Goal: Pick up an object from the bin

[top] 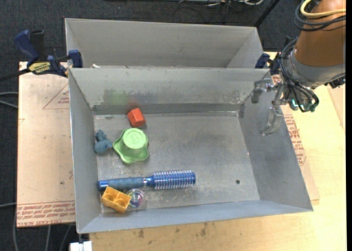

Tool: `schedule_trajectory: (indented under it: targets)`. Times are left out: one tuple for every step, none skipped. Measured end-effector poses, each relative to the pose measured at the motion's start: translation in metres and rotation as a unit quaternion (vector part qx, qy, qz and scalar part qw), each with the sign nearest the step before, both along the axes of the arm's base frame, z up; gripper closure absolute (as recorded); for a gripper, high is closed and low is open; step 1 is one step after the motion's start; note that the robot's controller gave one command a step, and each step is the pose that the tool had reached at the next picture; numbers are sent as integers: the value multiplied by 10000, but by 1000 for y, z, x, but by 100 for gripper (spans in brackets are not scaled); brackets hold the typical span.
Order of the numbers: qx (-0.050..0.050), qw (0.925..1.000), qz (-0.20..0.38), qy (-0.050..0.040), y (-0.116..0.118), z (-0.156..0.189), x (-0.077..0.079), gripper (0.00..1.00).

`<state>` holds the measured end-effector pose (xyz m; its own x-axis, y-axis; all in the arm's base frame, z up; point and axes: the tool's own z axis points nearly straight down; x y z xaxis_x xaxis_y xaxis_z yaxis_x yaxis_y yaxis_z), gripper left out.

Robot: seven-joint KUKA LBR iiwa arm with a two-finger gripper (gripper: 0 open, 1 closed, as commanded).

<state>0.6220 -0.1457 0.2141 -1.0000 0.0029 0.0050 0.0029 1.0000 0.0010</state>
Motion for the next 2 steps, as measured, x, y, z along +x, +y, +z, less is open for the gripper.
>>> schedule_trajectory:
  targets:
    - [10,9904,1384,-65,124,69,-14,0]
    - [20,9842,1772,17,170,-76,-77,0]
